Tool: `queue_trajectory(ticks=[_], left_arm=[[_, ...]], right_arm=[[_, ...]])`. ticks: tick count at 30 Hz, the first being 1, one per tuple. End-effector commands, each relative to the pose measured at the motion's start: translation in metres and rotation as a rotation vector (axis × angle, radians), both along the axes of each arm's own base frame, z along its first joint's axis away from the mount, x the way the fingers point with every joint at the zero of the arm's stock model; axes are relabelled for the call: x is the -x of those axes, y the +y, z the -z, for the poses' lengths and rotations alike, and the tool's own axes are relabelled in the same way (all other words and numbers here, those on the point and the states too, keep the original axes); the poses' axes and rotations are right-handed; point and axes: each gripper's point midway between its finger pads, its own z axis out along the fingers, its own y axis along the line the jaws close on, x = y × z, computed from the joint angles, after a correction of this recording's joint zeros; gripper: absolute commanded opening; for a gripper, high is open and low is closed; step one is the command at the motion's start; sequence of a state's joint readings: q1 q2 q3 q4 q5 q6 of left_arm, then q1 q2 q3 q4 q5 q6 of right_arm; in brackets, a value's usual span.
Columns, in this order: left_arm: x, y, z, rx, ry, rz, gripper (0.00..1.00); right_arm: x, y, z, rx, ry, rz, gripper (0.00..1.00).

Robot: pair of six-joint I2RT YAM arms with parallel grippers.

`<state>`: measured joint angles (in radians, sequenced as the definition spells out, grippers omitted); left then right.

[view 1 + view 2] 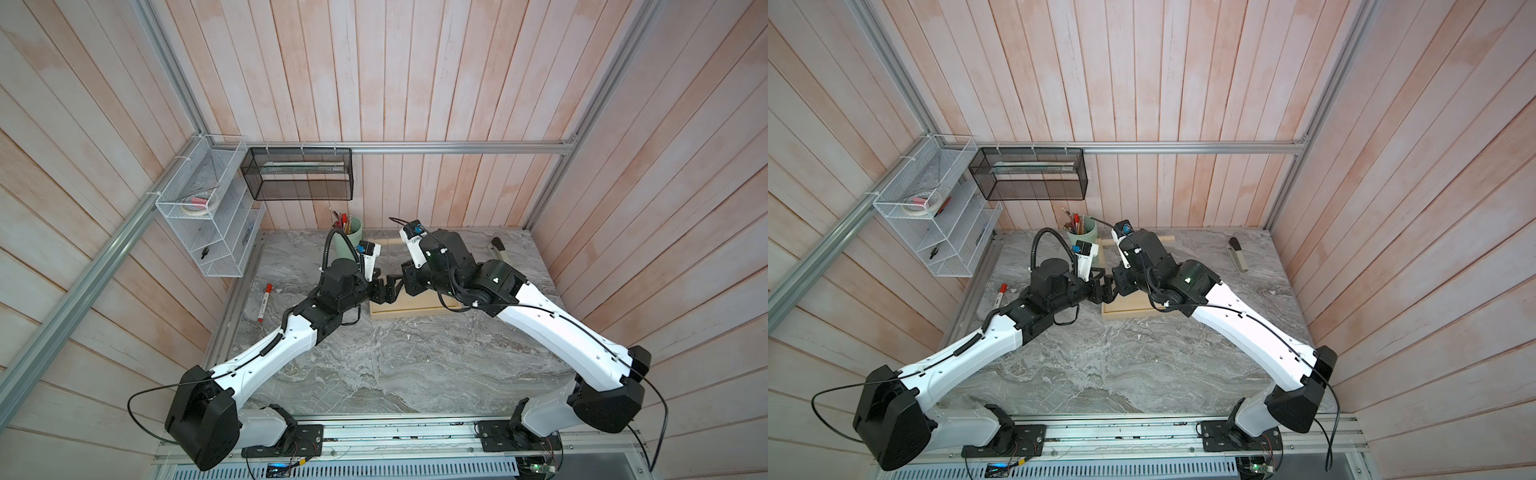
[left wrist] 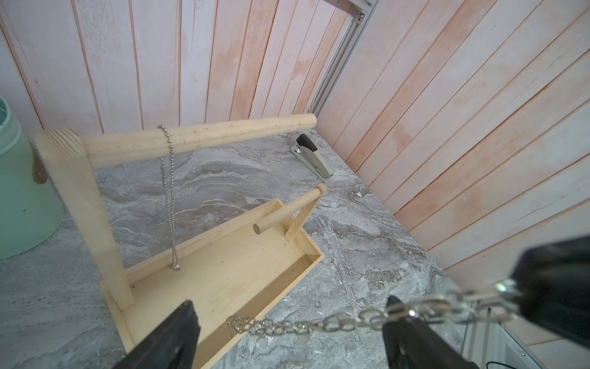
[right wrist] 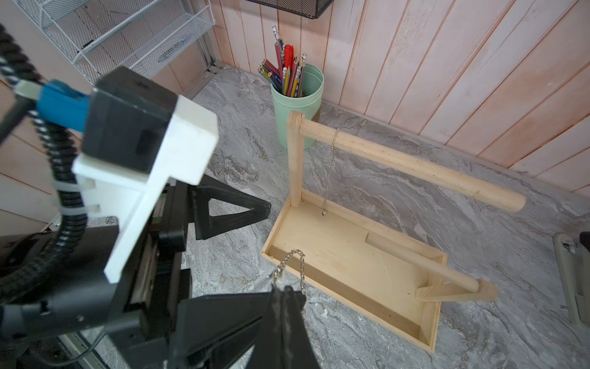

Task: Hang the necklace on the jewelry display stand
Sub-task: Hang the necklace on the stand.

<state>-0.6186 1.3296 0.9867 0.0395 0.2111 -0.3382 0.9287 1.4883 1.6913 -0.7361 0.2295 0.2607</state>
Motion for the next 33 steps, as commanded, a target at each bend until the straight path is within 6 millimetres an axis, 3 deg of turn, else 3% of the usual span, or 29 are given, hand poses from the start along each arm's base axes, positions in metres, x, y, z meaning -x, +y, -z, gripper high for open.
queue_trajectory(ticks=[1,8,16,19,26,33], left_arm=[[-0.007,-0.008,-0.015,0.018,-0.046,0.018,0.88],[-0.009,-0.025,-0.009,0.040,-0.027,0.087,0.71],[-0.009,-0.034,-0.007,0.049,-0.017,0.123,0.22],[-0.009,-0.034,-0.010,0.048,-0.024,0.126,0.09],[-0.015,-0.033,-0.023,0.034,-0.049,0.107,0.03],[-0.035,-0.050,-0.045,0.022,-0.080,0.130,0.02]], right_arm=[[0.007,0.006,-0.008,-0.044,-0.001,-0.033,0.00],[0.007,0.012,-0.017,-0.079,-0.015,-0.054,0.00],[-0.002,0.003,-0.033,-0.093,-0.077,-0.016,0.00],[-0.009,-0.005,-0.033,-0.096,-0.088,0.007,0.00],[-0.041,-0.035,-0.021,-0.113,-0.103,0.091,0.00],[-0.082,-0.067,-0.013,-0.166,-0.131,0.177,0.00]])
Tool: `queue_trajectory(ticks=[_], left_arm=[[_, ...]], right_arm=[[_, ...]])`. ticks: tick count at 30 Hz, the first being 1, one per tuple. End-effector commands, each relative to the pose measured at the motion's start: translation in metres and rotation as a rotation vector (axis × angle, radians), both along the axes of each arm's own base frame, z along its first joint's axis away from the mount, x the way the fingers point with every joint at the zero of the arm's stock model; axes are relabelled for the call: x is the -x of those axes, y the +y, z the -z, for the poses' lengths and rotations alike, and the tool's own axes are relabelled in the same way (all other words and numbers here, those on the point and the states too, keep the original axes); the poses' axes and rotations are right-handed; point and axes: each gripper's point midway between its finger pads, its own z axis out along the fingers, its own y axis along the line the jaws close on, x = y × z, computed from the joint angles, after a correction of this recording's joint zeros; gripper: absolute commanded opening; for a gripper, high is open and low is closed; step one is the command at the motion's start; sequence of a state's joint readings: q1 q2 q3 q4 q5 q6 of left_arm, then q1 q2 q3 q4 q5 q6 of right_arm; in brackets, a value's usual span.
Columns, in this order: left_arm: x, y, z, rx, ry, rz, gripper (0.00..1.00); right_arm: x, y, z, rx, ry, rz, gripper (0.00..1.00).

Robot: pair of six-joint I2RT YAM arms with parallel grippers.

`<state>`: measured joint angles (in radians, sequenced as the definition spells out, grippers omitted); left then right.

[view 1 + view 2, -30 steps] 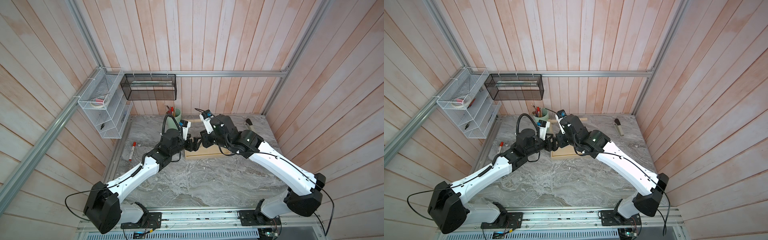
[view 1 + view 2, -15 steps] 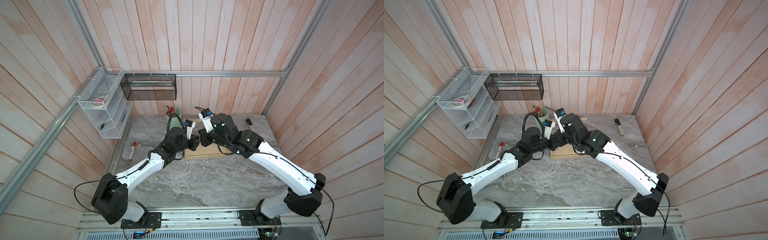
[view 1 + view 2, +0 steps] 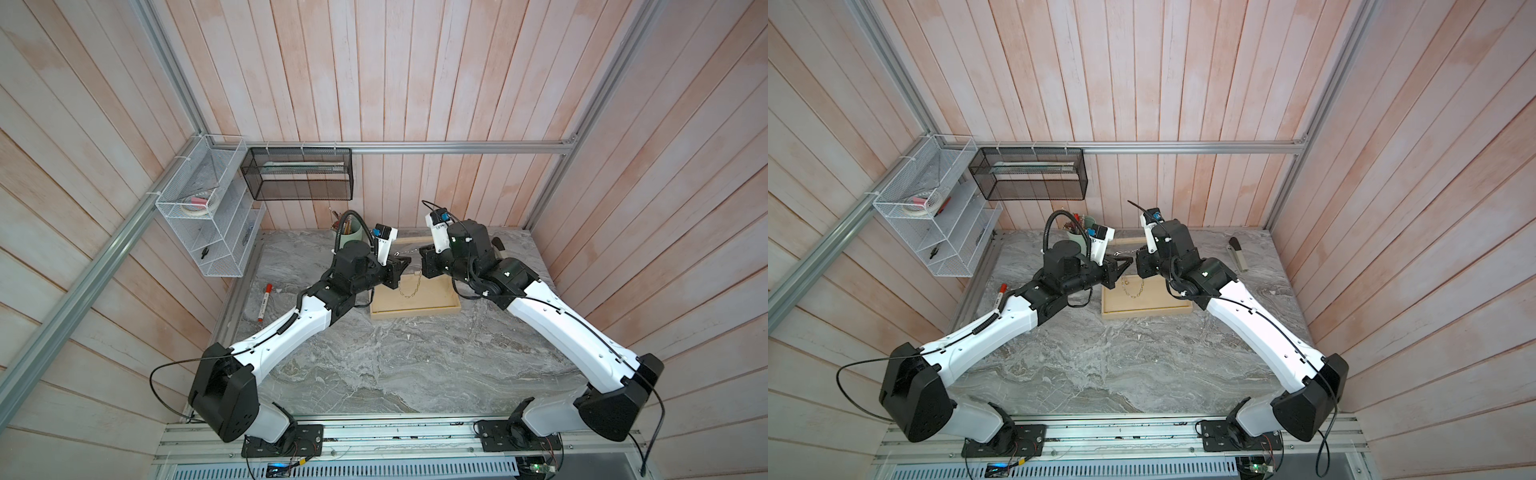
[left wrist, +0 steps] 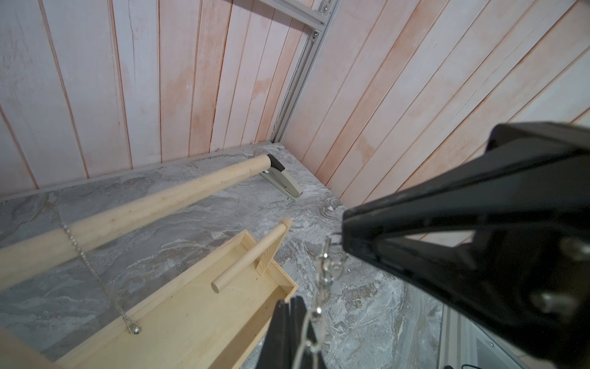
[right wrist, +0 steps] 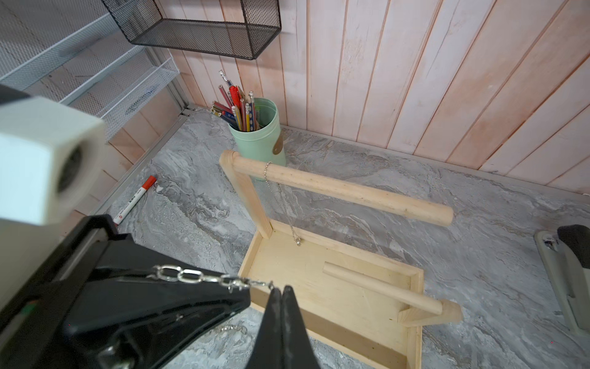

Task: Hang the necklace on the jewelry display stand
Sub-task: Hang the necklace on the stand.

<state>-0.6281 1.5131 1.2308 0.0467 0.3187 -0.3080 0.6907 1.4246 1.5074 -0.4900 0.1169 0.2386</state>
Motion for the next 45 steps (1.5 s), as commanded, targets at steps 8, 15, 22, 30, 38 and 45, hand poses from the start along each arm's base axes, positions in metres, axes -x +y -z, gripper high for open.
queue_trajectory(ticks=[8,15,22,30,38,45], left_arm=[[-0.048,-0.044,-0.023,-0.037,-0.048,0.076,0.03],[-0.078,-0.078,-0.023,-0.036,-0.040,0.141,0.03],[-0.099,-0.105,-0.012,-0.026,-0.017,0.192,0.03],[-0.114,-0.116,-0.011,-0.025,-0.025,0.192,0.03],[-0.123,-0.111,-0.006,-0.048,-0.026,0.145,0.03],[-0.136,-0.091,0.008,-0.078,-0.003,0.068,0.03]], right_arm=[[-0.063,-0.045,-0.023,-0.116,-0.146,0.138,0.00],[-0.102,-0.081,-0.001,-0.146,-0.149,0.231,0.00],[-0.130,-0.108,0.026,-0.166,-0.130,0.291,0.00],[-0.153,-0.127,0.049,-0.167,-0.112,0.340,0.00],[-0.161,-0.114,0.059,-0.186,-0.086,0.279,0.00],[-0.151,-0.115,0.054,-0.201,-0.093,0.272,0.00]])
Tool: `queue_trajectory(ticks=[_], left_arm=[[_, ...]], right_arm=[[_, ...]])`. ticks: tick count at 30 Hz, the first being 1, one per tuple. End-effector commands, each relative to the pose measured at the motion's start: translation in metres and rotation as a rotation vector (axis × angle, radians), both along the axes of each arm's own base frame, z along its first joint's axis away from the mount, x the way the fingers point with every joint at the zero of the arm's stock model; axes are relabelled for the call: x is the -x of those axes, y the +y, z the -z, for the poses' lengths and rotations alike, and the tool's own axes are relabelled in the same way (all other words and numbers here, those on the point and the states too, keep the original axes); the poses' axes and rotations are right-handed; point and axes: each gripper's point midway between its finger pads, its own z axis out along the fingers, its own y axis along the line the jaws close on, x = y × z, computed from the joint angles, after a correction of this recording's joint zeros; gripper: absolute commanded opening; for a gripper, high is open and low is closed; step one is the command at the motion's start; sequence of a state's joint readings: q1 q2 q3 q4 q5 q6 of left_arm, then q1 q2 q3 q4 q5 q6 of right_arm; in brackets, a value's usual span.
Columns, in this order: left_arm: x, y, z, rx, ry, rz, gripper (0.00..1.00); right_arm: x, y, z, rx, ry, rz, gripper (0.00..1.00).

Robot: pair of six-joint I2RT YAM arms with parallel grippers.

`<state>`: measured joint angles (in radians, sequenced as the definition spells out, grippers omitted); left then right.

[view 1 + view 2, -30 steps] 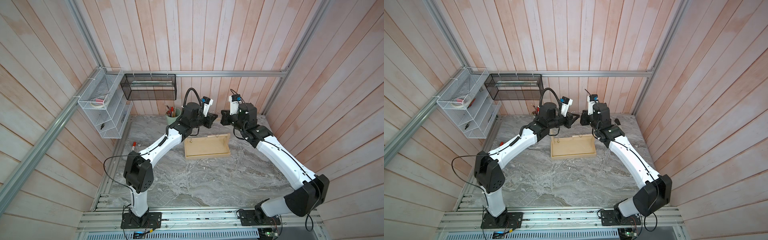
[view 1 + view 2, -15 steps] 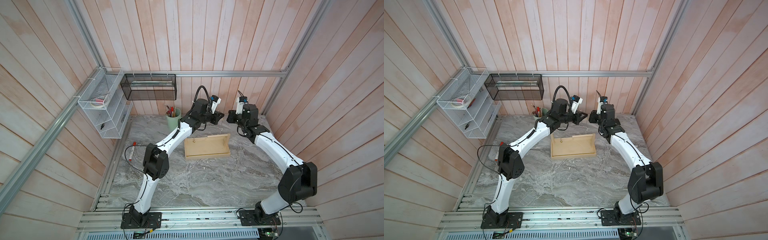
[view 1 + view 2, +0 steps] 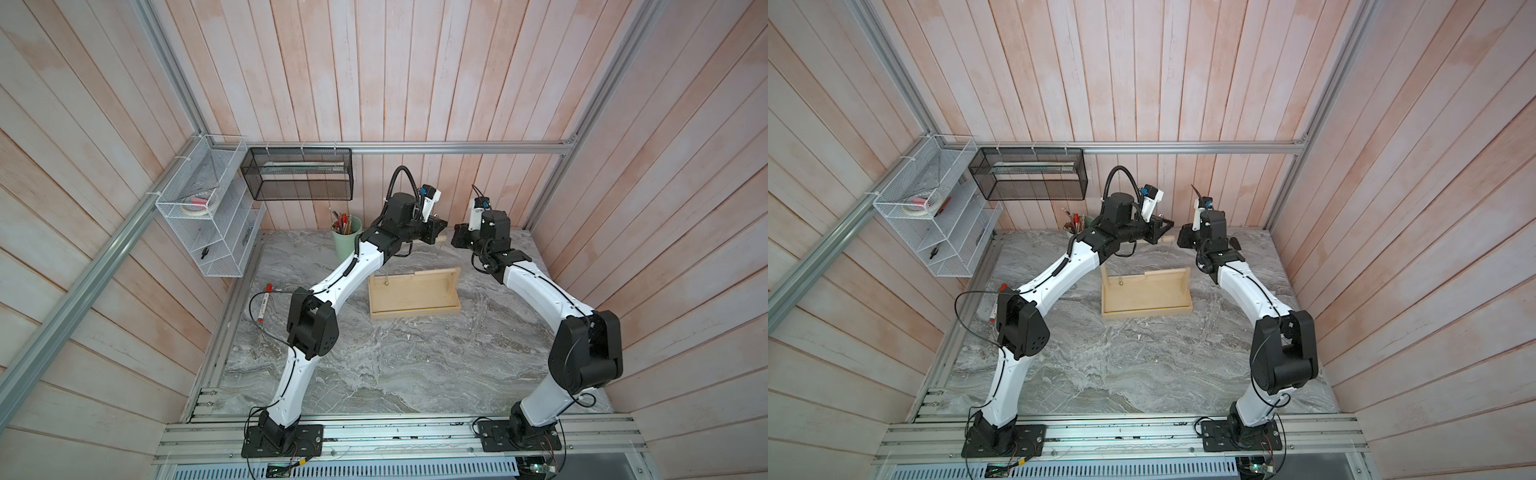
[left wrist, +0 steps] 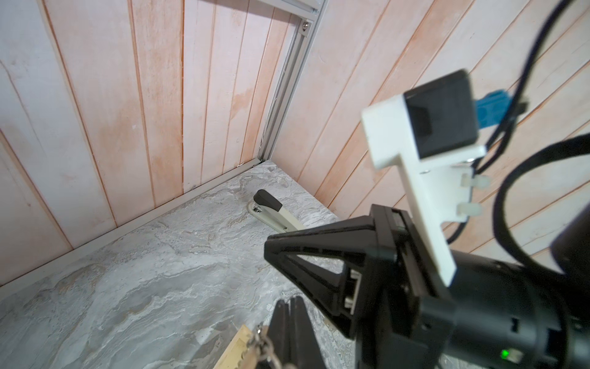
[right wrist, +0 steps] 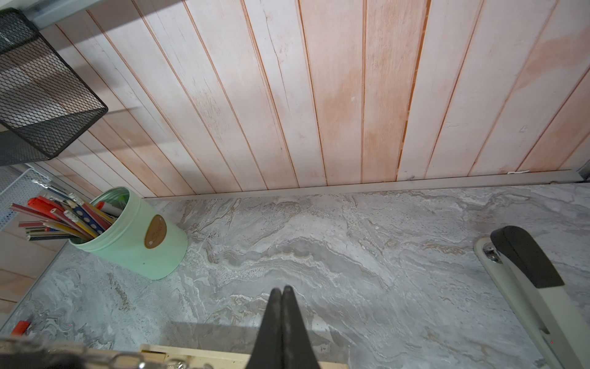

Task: Hang the necklace on the jewelry display stand
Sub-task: Hang the necklace on the stand.

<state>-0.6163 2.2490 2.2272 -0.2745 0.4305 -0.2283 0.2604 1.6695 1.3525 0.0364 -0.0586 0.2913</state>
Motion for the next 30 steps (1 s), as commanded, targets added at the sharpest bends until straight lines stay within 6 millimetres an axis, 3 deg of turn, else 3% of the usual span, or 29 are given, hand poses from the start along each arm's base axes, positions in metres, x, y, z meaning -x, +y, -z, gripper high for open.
queue_trajectory(ticks=[1,7,15,30], left_arm=[[-0.011,0.018,0.005,-0.025,-0.005,-0.057,0.03],[-0.016,0.028,0.010,-0.033,0.014,-0.074,0.03],[-0.004,0.041,0.003,-0.057,-0.001,-0.094,0.04],[0.017,0.060,-0.012,-0.072,-0.021,-0.119,0.10]], right_arm=[[0.008,0.003,-0.017,-0.033,-0.042,-0.017,0.00],[0.014,0.003,-0.017,-0.038,-0.038,-0.029,0.00],[0.023,0.003,-0.021,-0.047,-0.044,-0.042,0.00],[0.038,0.004,-0.010,-0.047,-0.015,-0.055,0.00]])
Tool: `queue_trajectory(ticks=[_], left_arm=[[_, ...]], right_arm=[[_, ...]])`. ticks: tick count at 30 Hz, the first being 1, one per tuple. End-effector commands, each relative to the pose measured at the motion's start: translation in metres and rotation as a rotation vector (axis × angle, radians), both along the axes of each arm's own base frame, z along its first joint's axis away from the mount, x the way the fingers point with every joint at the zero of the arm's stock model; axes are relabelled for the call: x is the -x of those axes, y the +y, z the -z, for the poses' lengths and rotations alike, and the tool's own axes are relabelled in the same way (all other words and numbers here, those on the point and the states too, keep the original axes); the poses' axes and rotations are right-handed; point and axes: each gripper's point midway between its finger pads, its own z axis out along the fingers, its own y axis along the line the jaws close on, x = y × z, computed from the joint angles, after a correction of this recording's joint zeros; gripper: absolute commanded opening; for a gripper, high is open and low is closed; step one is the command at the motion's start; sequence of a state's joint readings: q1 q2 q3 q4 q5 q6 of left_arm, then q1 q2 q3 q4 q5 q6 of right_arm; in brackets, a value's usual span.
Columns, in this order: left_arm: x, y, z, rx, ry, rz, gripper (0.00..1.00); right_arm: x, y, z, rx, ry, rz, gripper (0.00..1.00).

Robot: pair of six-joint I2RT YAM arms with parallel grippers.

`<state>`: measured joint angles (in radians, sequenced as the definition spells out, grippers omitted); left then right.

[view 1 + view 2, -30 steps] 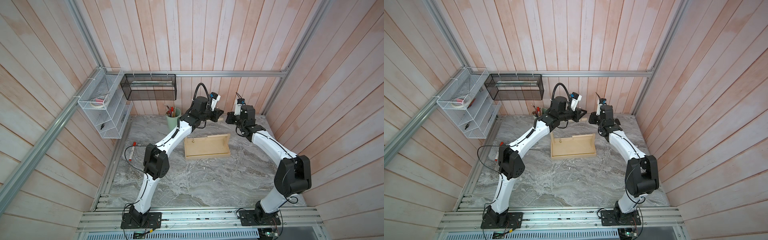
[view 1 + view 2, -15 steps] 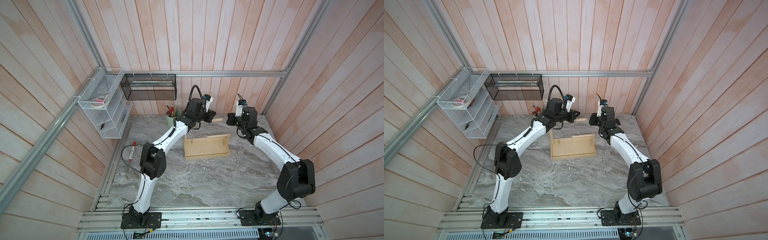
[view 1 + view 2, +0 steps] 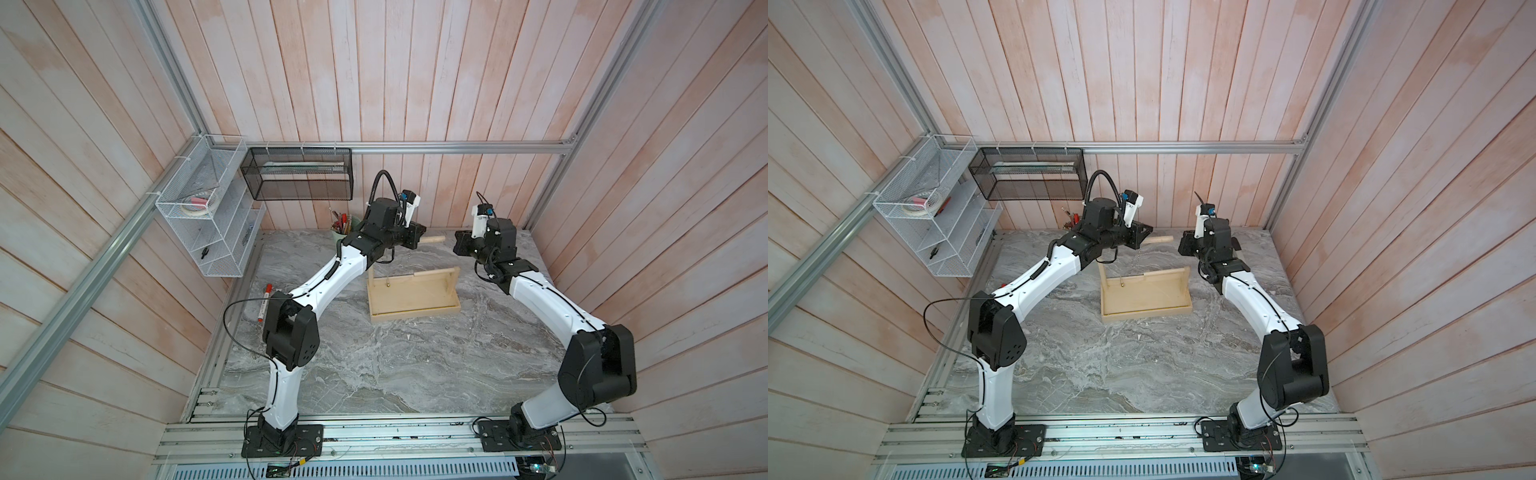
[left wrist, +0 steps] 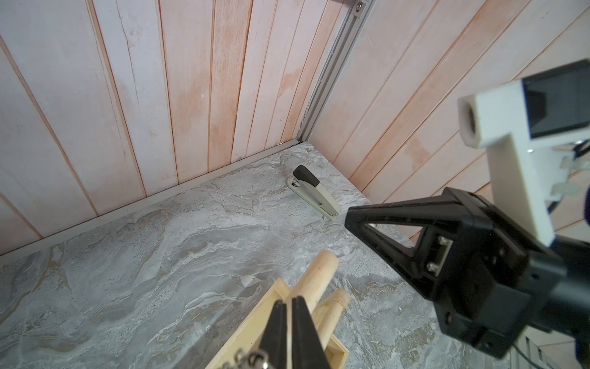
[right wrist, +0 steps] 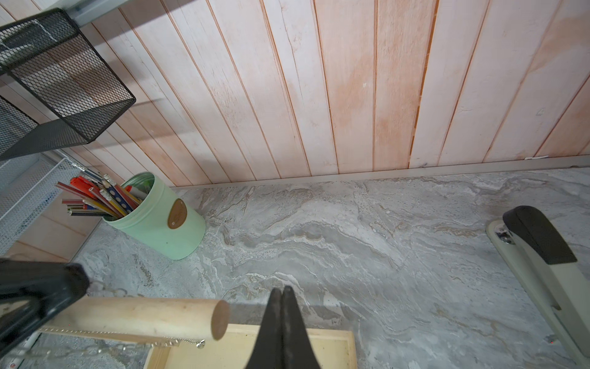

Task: Hang the necklace on the jewelry display stand
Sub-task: Hang the necklace on the stand.

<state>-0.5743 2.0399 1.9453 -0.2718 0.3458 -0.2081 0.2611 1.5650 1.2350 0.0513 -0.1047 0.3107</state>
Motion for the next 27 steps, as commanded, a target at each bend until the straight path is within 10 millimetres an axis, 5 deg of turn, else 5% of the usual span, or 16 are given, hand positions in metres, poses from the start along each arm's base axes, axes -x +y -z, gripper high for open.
queue_trajectory(ticks=[1,15,27], left_arm=[[0.008,0.004,-0.019,-0.002,-0.046,0.002,0.10],[0.013,0.014,0.002,-0.033,0.000,-0.045,0.12],[0.020,0.019,-0.005,-0.052,-0.015,-0.068,0.19]], right_arm=[[0.009,0.003,-0.011,-0.014,-0.023,-0.016,0.00],[0.018,0.003,-0.002,-0.014,-0.004,-0.025,0.00],[0.028,0.004,0.001,-0.034,0.005,-0.035,0.00]])
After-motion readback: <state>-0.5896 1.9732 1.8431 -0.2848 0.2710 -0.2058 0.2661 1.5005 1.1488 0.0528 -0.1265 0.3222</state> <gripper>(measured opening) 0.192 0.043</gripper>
